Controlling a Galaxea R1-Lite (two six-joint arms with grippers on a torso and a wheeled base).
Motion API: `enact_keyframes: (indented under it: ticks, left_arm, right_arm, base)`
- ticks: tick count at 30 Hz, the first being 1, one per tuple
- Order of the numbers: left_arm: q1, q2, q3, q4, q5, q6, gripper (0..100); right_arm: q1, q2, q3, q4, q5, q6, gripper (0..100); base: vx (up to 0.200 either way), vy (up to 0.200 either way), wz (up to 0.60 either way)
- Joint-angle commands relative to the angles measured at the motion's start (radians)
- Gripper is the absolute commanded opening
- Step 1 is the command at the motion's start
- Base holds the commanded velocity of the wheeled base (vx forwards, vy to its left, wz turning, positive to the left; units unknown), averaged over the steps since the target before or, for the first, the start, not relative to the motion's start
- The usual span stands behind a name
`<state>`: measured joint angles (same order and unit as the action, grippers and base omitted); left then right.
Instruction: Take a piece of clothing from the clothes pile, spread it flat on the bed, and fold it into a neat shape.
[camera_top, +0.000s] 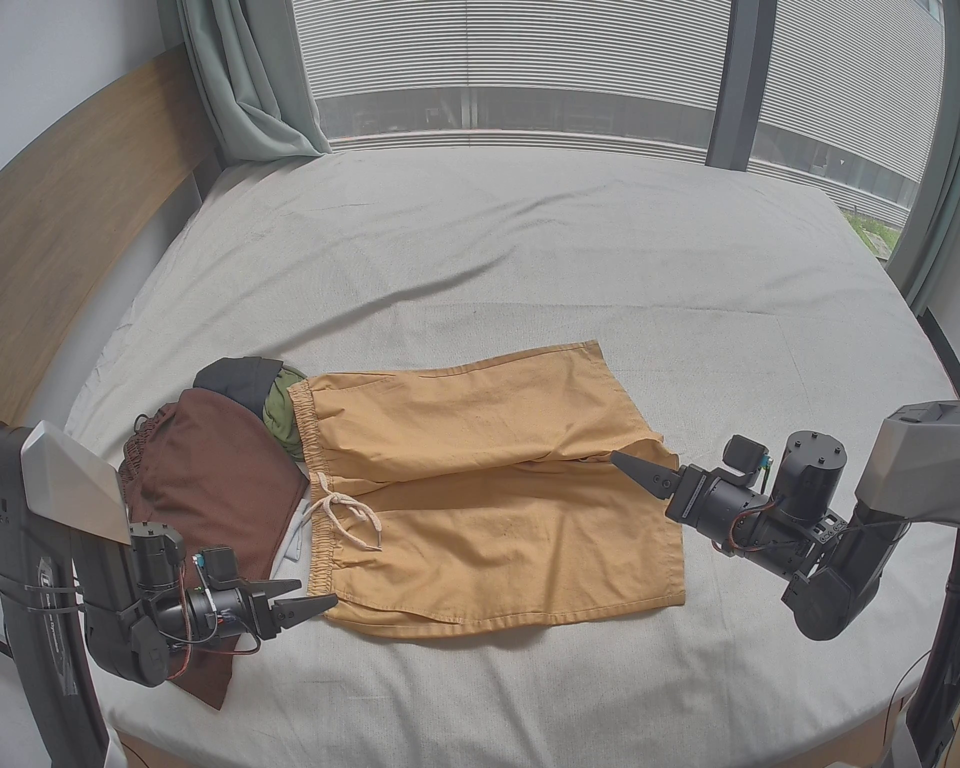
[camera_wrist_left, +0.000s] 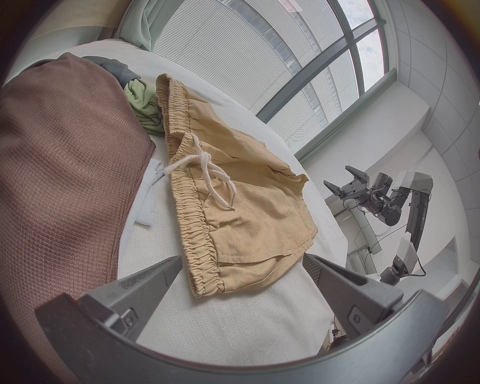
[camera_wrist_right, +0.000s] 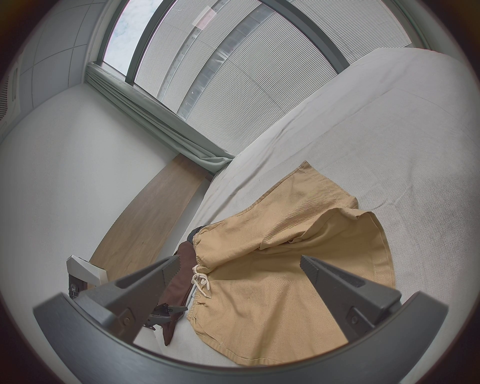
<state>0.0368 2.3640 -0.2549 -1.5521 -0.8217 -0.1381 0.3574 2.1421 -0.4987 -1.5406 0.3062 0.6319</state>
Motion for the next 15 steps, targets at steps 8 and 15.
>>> enact_keyframes:
  ticks: [8, 15]
  left_arm:
    - [-0.008, 0.086, -0.024, 0.0, 0.01, 0.005, 100]
    - [-0.023, 0.113, -0.041, 0.0, 0.013, -0.023, 100]
  right_arm:
    - [0.0, 0.002, 0.0, -0.001, 0.001, 0.0, 100]
    - [-0.002, 0.004, -0.001, -0.001, 0.001, 0.0, 100]
  base:
    - [0.0, 0.0, 0.0]
    - [0.0, 0.0, 0.0]
